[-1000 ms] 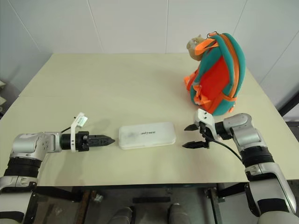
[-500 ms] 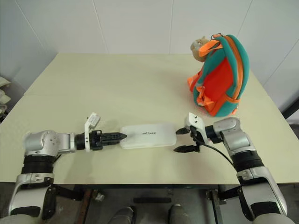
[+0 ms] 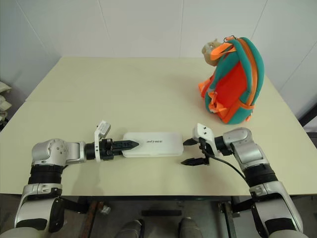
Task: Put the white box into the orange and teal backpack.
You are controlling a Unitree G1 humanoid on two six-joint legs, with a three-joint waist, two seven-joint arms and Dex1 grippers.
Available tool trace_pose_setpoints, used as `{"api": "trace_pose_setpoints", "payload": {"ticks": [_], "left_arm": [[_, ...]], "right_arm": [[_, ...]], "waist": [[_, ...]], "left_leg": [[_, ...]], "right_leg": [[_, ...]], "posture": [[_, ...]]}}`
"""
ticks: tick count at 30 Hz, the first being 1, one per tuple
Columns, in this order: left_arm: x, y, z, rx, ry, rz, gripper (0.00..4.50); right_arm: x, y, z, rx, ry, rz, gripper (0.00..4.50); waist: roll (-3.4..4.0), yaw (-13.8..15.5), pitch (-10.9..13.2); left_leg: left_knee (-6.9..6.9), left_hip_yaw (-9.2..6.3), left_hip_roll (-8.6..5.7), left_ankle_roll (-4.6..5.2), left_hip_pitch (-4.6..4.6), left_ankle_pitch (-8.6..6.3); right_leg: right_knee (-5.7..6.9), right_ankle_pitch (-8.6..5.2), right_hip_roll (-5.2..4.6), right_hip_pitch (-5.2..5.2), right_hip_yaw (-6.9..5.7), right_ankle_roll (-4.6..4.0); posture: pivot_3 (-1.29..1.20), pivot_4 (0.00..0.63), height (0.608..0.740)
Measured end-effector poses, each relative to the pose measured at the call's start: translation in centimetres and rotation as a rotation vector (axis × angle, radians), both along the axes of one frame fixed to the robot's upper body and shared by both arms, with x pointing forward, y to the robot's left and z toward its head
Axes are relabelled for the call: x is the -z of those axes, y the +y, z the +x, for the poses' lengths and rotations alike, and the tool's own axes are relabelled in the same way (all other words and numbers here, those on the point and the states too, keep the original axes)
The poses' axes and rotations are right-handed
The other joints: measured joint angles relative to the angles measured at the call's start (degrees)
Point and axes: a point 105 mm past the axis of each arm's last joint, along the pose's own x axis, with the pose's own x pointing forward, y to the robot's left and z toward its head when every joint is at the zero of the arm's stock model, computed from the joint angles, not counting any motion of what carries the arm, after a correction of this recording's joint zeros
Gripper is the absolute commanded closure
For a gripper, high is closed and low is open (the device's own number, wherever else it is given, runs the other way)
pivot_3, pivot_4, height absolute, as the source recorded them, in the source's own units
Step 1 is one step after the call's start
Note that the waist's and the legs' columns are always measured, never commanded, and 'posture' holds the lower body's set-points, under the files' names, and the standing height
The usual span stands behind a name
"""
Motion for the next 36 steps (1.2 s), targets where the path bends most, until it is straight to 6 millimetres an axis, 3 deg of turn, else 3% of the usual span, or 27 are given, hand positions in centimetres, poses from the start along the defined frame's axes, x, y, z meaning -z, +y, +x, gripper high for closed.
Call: {"api": "trace_pose_setpoints", "payload": {"ticks": [7, 11, 18, 21, 28, 31, 36], "left_arm": [[1.0, -0.6, -0.4, 0.011, 0.08, -0.01, 2.47], [0.5, -1.2, -0.6, 0.022, 0.085, -0.086, 3.14], [0.1, -1.7, -0.2, -0.001, 0.039, -0.122, 3.16], [-0.7, -1.0, 0.6, -0.042, -0.044, -0.116, 3.16], [-5.4, 7.6, 2.1, -0.259, -0.398, 0.085, 3.16], [-5.5, 8.5, 1.8, -0.28, -0.429, 0.092, 3.16], [-4.8, 8.3, 1.2, -0.278, -0.43, 0.092, 3.16]], "right_arm": [[0.5, -0.4, -0.4, 0.017, -0.001, -0.001, 0.0], [0.6, -0.8, -0.5, 0.047, -0.001, 0.003, 0.0], [0.4, -1.2, -0.6, 0.112, 0.01, 0.033, 0.0], [-0.8, -1.1, 0.1, 0.162, -0.019, 0.094, 0.0], [-8.5, -2.5, 5.4, 0.498, -0.284, 0.255, 0.0], [-10.2, -3.2, 8.1, 0.688, -0.356, 0.297, 0.0], [-11.2, -4.7, 11.1, 0.917, -0.435, 0.307, 0.0]], "waist": [[0.0, 0.0, 0.0], [-0.02, 0.1, 0.0], [-0.03, 0.0, 0.0], [-0.03, -0.2, 0.0], [-0.07, -1.4, 0.0], [-0.07, -1.2, 0.0], [-0.08, -0.1, 0.0]], "left_leg": [[-0.02, 0.0, 0.0, -0.01, -0.02, -0.01], [0.02, -0.02, 0.0, -0.01, 0.01, 0.0], [0.01, -0.03, 0.0, -0.03, -0.01, 0.01], [0.0, -0.02, 0.01, -0.04, -0.02, 0.01], [-0.25, 0.0, 0.08, -0.18, -0.04, 0.09], [-0.33, -0.01, 0.05, -0.16, -0.15, 0.08], [-0.53, 0.03, 0.06, -0.2, -0.55, 0.11]], "right_leg": [[-0.03, 0.0, 0.0, -0.01, 0.0, 0.0], [-0.02, 0.0, 0.0, 0.04, -0.02, 0.0], [-0.03, 0.01, 0.0, 0.01, -0.02, 0.02], [-0.02, 0.02, -0.01, -0.03, -0.02, 0.01], [-0.06, 0.02, 0.01, -0.19, -0.02, -0.16], [-0.12, 0.01, -0.03, -0.29, -0.02, -0.17], [-0.06, -0.01, -0.04, -0.87, 0.0, -0.21]], "posture": [[0.0, 0.15, 0.74], [0.0, 0.15, 0.74], [0.0, 0.15, 0.74], [0.0, 0.15, 0.74], [0.0, 0.15, 0.74], [0.0, 0.15, 0.74], [0.0, 0.15, 0.74]]}}
